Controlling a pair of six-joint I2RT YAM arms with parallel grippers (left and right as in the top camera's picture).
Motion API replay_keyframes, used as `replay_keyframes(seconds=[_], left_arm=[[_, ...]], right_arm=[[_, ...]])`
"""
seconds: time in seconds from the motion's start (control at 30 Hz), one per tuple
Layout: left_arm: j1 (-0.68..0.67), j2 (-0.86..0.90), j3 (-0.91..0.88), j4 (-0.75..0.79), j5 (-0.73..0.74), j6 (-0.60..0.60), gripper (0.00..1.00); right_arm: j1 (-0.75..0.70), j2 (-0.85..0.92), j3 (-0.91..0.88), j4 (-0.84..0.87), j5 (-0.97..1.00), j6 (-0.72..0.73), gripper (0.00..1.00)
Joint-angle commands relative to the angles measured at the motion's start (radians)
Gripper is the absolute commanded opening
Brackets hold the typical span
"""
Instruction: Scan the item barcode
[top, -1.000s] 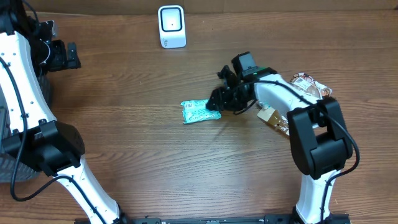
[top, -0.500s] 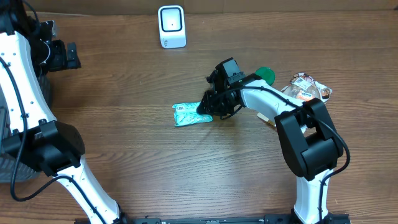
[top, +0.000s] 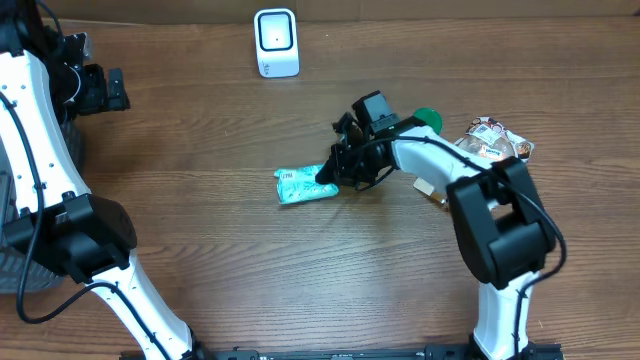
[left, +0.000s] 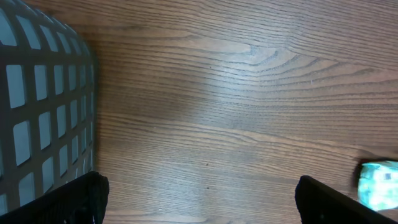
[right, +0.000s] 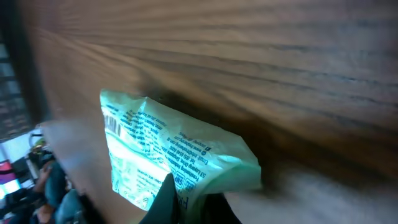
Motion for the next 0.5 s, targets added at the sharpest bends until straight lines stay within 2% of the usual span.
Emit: replay_keyframes(seconds=[0.0, 0.3, 0.47], left_arm=[[-0.009, -0.016, 0.019, 0.001, 0.005, 0.008, 0.99], [-0.009, -0.016, 0.019, 0.001, 0.005, 0.008, 1.0], [-0.009, -0.016, 0.019, 0.001, 0.004, 0.008, 1.0]], right_arm=[[-0.031, -0.229, 0.036, 0.009, -0.117, -0.022, 0.04], [-0.062, -0.586, 0.048, -0.109, -0.126, -0.019, 0.04], [-0.061, -0.687, 0.048, -0.165, -0.069, -0.019, 0.04]])
